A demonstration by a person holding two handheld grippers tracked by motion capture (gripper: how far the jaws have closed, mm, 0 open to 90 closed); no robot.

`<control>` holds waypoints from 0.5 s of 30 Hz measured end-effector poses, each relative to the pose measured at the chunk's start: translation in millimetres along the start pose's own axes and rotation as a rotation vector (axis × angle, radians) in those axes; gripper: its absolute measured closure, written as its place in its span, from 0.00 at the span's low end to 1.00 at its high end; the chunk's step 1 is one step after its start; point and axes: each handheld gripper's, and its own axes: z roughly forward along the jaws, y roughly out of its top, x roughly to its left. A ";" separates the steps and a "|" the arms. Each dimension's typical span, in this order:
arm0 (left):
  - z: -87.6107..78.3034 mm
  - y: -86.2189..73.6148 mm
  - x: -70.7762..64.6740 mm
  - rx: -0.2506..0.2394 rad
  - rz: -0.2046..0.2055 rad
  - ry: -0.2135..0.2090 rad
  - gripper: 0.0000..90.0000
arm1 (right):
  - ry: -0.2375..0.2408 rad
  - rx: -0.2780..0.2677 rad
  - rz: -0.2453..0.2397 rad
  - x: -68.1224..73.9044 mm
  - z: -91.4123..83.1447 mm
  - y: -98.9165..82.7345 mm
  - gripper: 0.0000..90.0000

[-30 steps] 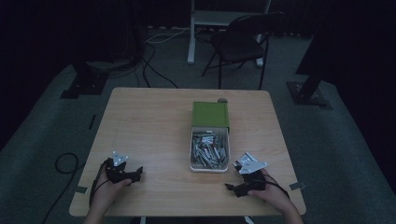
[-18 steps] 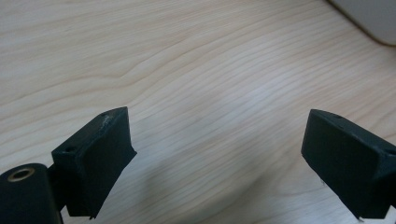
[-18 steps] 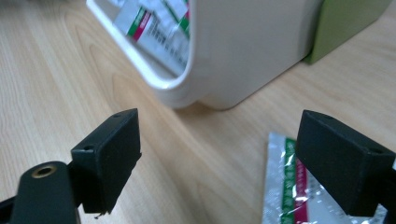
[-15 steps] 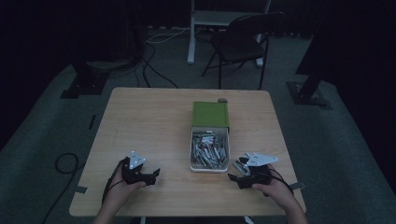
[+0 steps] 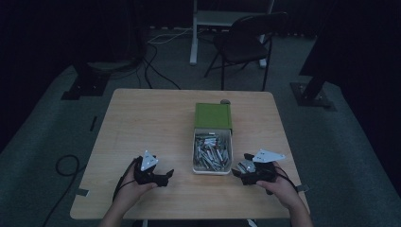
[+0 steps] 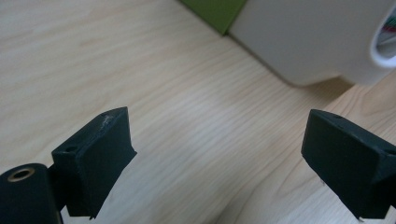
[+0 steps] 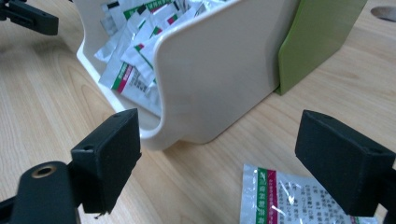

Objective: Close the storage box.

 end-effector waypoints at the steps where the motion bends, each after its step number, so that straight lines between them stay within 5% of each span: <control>1: 1.0 2.1 -1.5 -0.005 0.007 -0.006 0.10 | -0.002 -0.003 -0.001 -0.4 0.0 0.8 0.16; 15: 15.1 24.7 -20.0 -0.072 0.061 -0.071 0.10 | -0.004 -0.023 0.015 -4.3 5.0 8.3 0.16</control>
